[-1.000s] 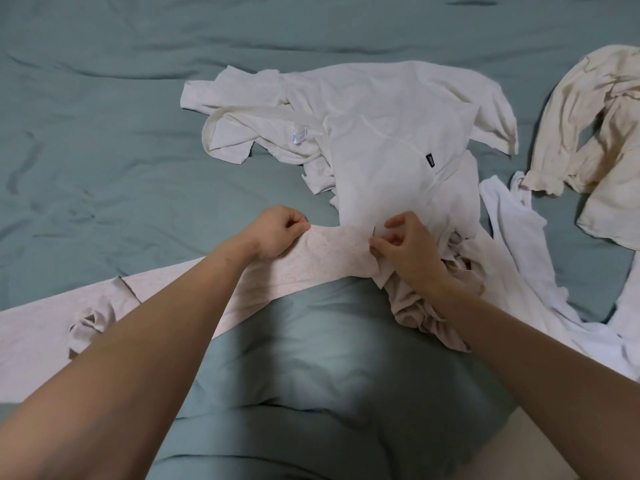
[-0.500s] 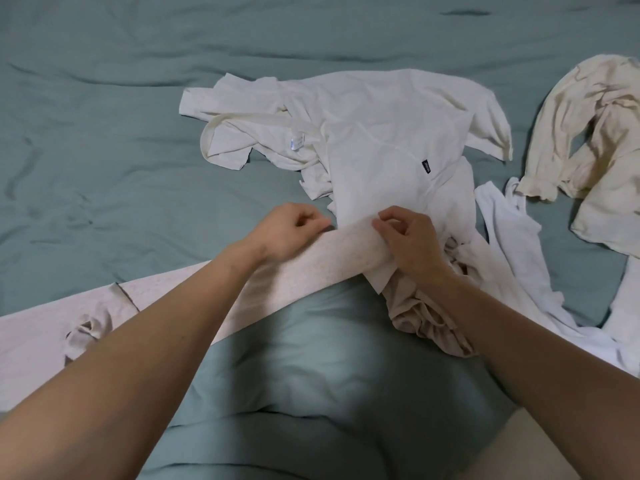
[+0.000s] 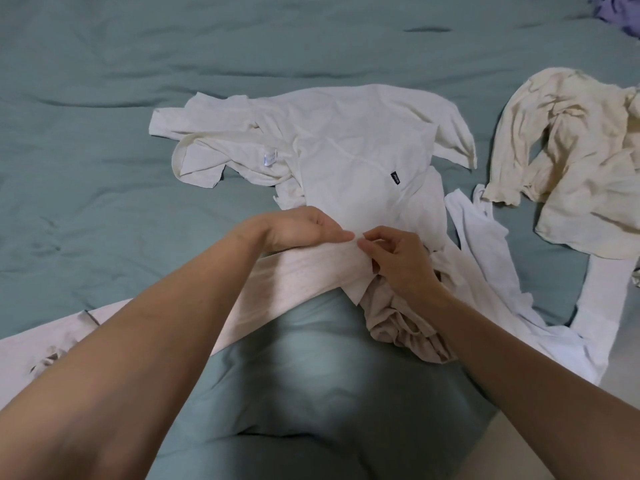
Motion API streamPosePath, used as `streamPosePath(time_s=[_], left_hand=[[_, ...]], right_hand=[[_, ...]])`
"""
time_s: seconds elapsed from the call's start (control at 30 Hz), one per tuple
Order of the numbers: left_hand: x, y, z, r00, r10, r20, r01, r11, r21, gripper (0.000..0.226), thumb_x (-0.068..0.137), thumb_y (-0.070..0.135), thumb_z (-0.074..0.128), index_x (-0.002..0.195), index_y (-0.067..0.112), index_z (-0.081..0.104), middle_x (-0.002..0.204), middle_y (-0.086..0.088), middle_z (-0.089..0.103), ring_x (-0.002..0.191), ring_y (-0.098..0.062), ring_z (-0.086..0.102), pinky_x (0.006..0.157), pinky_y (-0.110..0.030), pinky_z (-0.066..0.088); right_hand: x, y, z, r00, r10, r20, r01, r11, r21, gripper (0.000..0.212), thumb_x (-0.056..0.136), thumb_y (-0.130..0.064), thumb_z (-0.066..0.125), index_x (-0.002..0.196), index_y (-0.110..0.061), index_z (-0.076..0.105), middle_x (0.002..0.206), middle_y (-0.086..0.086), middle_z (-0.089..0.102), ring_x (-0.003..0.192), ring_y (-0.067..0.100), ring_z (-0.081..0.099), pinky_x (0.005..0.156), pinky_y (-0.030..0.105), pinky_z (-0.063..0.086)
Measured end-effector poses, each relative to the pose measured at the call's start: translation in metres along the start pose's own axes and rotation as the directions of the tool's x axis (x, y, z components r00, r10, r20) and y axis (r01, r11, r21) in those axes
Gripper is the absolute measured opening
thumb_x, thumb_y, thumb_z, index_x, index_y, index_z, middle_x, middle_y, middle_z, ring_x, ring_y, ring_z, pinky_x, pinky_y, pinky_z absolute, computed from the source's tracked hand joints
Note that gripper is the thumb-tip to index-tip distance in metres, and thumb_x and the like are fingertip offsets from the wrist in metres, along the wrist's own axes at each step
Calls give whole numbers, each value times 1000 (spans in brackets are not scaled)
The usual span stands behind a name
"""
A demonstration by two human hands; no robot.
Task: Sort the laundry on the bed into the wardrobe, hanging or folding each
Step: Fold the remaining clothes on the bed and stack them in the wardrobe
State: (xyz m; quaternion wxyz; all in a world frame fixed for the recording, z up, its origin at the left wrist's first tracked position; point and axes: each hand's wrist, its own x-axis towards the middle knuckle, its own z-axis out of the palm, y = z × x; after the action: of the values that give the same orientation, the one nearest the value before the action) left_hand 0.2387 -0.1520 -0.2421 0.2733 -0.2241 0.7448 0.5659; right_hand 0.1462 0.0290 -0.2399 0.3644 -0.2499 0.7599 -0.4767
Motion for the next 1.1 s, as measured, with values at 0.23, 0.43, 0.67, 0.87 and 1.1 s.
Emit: streamPosePath(time_s=[0.23, 0.43, 0.67, 0.87, 1.1], left_hand=[[-2, 7, -12, 999, 28, -15, -28, 999, -22, 30, 93, 40, 59, 86, 14, 73, 74, 6, 60, 65, -4, 48, 71, -12, 39], [0, 9, -13, 988, 54, -148, -44, 997, 65, 42, 95, 29, 59, 67, 0, 48, 64, -6, 33, 58, -14, 31, 60, -20, 32], [24, 18, 9, 980, 106, -170, -77, 982, 171, 24, 94, 10, 58, 70, 8, 56, 53, 3, 37, 42, -4, 37, 52, -20, 45], [38, 12, 33, 924, 172, -341, -110, 975, 192, 16, 84, -3, 64, 79, 12, 60, 67, -3, 62, 59, -13, 64, 58, -19, 50], [48, -3, 58, 837, 224, -498, 45, 880, 472, 13, 80, 11, 57, 81, 23, 54, 81, 9, 56, 81, -19, 54, 65, -29, 36]], right_hand=[[-5, 1, 5, 995, 55, 77, -61, 996, 72, 18, 86, -18, 69, 79, -4, 62, 48, -5, 55, 45, 13, 48, 52, 21, 42], [-11, 10, -9, 990, 39, 138, -17, 987, -158, 12, 87, -16, 67, 78, -8, 66, 66, 2, 68, 64, 17, 67, 75, 31, 54], [-14, 15, -20, 991, 55, 124, -19, 962, -274, 19, 89, -19, 66, 72, -14, 60, 67, 6, 65, 65, 21, 62, 69, 30, 52], [-16, 37, -8, 993, 114, 11, -98, 900, -425, 19, 83, -15, 71, 74, -20, 55, 68, -3, 60, 62, 10, 57, 60, 18, 45], [-11, 53, 7, 999, 38, -22, -43, 791, -610, 8, 90, -8, 51, 82, -10, 51, 71, 2, 56, 67, 17, 50, 66, 36, 47]])
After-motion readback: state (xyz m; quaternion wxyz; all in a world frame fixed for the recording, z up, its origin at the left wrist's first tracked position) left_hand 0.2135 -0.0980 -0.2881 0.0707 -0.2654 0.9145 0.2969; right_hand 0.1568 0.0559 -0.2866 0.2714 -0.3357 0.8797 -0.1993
